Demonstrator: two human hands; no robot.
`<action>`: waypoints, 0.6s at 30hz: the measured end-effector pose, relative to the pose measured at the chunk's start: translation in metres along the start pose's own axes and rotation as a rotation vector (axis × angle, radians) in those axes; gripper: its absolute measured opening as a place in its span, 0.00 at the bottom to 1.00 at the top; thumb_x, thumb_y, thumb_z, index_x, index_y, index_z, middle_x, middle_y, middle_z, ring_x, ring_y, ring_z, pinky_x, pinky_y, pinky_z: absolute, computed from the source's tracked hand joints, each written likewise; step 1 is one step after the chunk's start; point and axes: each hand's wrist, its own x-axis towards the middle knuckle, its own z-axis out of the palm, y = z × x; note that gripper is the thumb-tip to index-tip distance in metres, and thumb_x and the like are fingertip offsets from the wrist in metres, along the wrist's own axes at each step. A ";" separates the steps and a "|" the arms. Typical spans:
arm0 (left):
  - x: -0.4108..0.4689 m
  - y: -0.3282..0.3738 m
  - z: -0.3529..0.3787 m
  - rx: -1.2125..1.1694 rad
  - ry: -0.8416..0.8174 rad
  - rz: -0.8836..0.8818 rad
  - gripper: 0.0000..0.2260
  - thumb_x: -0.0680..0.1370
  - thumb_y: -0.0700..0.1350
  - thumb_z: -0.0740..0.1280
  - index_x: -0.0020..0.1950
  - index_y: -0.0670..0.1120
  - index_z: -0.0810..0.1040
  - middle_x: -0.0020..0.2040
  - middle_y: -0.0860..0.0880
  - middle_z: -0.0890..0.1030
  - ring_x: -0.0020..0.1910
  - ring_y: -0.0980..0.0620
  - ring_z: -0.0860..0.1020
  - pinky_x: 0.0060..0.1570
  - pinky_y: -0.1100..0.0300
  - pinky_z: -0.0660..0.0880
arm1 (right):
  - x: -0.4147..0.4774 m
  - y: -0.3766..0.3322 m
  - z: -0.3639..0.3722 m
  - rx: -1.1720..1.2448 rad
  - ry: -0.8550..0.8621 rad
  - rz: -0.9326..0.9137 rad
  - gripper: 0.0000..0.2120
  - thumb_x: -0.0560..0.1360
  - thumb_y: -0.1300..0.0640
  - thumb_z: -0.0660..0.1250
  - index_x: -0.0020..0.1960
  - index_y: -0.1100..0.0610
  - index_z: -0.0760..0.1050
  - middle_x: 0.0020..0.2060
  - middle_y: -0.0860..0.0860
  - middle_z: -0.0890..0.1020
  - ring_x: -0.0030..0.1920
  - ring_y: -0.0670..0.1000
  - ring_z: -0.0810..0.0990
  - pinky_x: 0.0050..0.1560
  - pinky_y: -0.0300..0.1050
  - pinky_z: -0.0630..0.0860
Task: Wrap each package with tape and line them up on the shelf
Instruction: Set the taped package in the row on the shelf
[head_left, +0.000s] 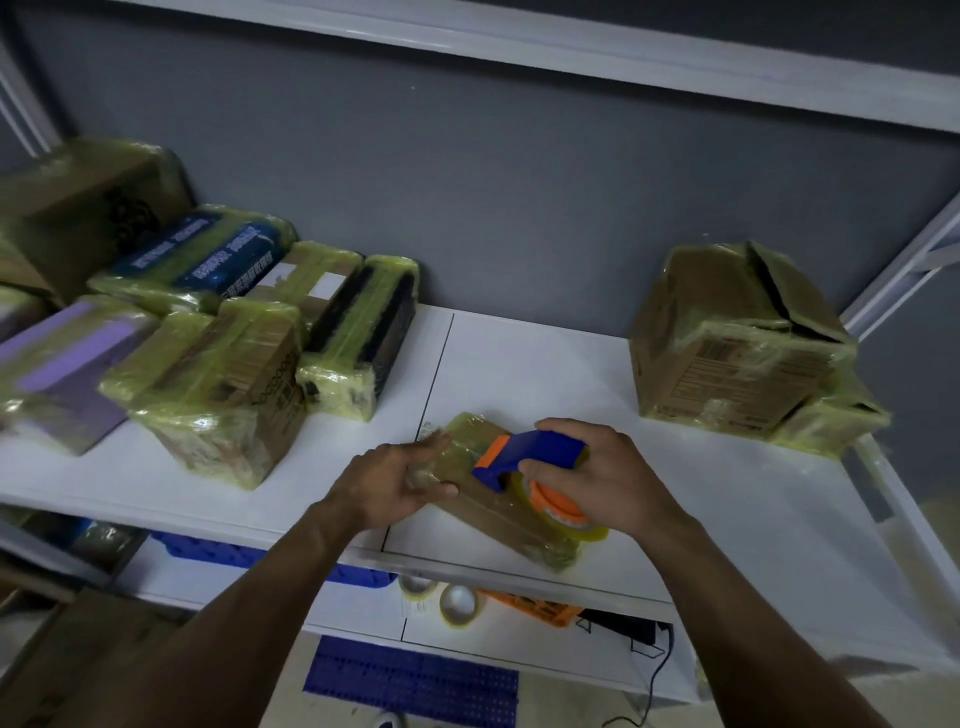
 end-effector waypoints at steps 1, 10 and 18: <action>0.002 0.003 -0.001 0.018 0.000 0.052 0.40 0.69 0.78 0.62 0.79 0.70 0.55 0.77 0.71 0.60 0.73 0.59 0.70 0.61 0.57 0.75 | 0.003 0.000 0.003 0.004 0.008 0.004 0.15 0.67 0.35 0.72 0.52 0.31 0.76 0.49 0.34 0.81 0.49 0.38 0.80 0.48 0.33 0.78; 0.017 0.010 0.030 0.009 0.002 0.096 0.51 0.64 0.72 0.72 0.82 0.58 0.54 0.79 0.69 0.47 0.80 0.61 0.48 0.79 0.53 0.59 | 0.005 0.007 0.002 0.049 0.012 0.102 0.24 0.67 0.37 0.77 0.62 0.38 0.79 0.49 0.33 0.82 0.52 0.35 0.80 0.51 0.34 0.78; 0.016 0.014 0.024 0.225 0.016 0.098 0.53 0.60 0.82 0.57 0.82 0.60 0.55 0.77 0.71 0.45 0.78 0.54 0.61 0.71 0.53 0.70 | -0.002 0.002 -0.016 0.035 -0.036 0.096 0.19 0.65 0.36 0.78 0.53 0.27 0.75 0.48 0.25 0.79 0.52 0.30 0.78 0.41 0.23 0.73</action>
